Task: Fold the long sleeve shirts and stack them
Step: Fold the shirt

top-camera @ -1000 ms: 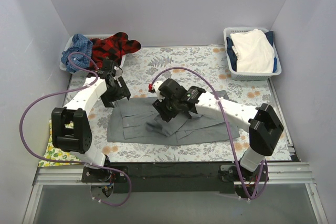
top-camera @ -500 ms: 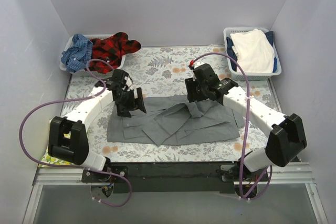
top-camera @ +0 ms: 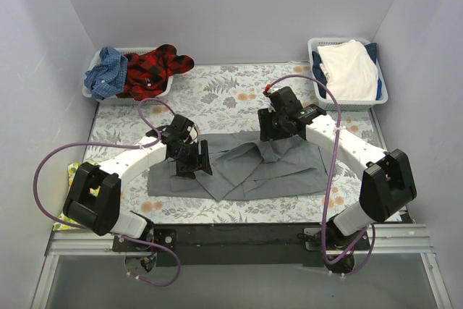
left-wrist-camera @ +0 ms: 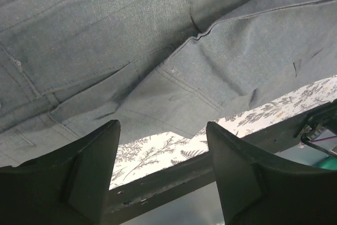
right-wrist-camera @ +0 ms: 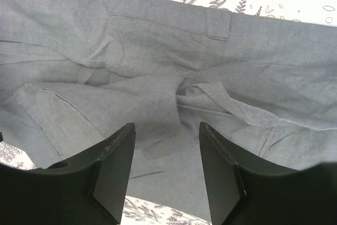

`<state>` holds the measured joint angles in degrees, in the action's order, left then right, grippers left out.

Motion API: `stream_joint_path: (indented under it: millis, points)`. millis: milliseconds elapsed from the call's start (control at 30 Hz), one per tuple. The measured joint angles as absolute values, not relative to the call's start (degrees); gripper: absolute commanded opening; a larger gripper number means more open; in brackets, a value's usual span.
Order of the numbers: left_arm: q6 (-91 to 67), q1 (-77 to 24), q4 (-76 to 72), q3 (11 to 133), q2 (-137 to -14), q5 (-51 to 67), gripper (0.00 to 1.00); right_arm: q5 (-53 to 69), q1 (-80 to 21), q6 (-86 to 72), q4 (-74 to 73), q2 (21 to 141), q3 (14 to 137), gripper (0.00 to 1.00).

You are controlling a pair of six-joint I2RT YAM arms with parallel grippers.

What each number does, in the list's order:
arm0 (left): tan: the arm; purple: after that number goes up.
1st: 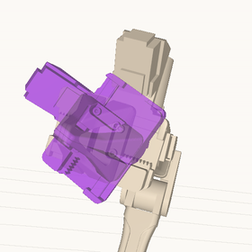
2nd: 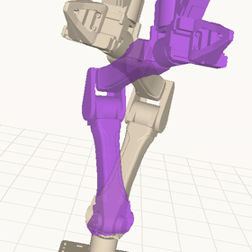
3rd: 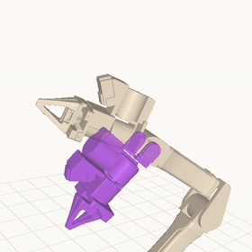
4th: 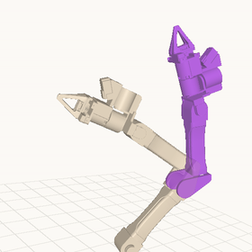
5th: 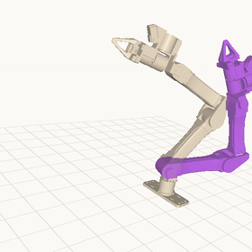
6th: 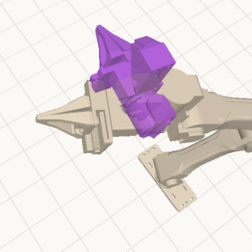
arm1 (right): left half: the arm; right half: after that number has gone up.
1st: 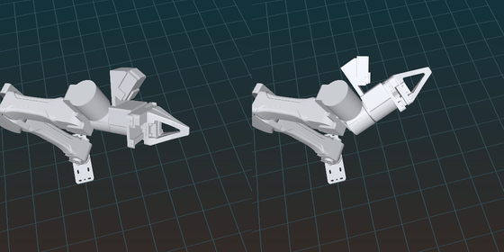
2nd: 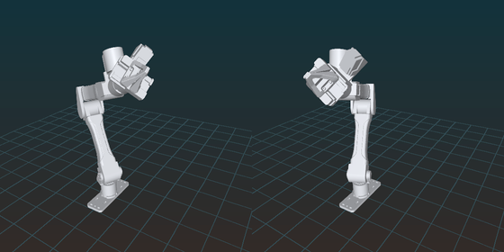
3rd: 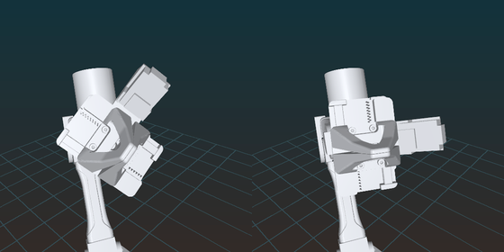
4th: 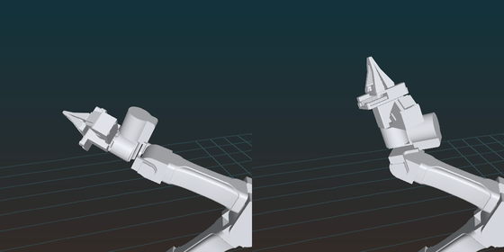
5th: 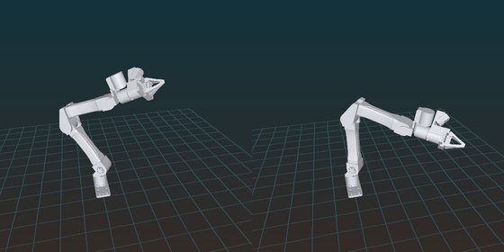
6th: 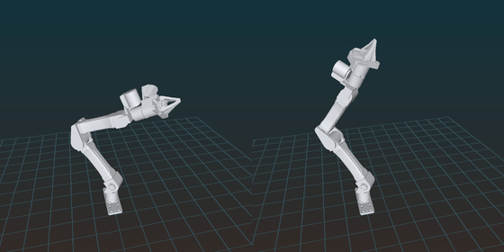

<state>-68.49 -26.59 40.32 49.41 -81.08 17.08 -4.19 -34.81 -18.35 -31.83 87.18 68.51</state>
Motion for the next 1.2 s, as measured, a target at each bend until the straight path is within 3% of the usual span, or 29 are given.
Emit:
stream_joint_path:
  millis: [500, 900, 967, 1067, 1133, 1200]
  points:
    - [-69.3, -28.3, 36.8, 48.4, -85.1, 11.3, 0.58, -2.8, -33.0, -19.0, -32.0, 87.2, 68.4, 0.59]
    - [-68.8, -28.3, 36.8, 48.4, -85.8, 10.8, 0.38, -2.9, -32.6, -19.4, -32.0, 87.2, 68.4, 0.59]
    - [-68.6, -28.3, 36.8, 48.3, -85.8, 11.6, 0.34, -3.0, -32.6, -19.5, -31.9, 87.1, 68.2, 0.59]
    - [-68.4, -28.3, 36.8, 48.4, -85.8, 12.3, 0.17, -3.0, -32.5, -19.6, -32.2, 87.0, 67.5, 0.59]
    - [-68.3, -28.3, 36.9, 48.4, -85.8, 12.6, 0.00, -3.1, -32.4, -19.7, -32.2, 87.0, 67.3, 0.59]
    - [-68.2, -28.3, 36.9, 48.4, -85.8, 13.0, 0.00, -3.3, -32.2, -19.8, -32.2, 87.0, 67.2, 0.59]
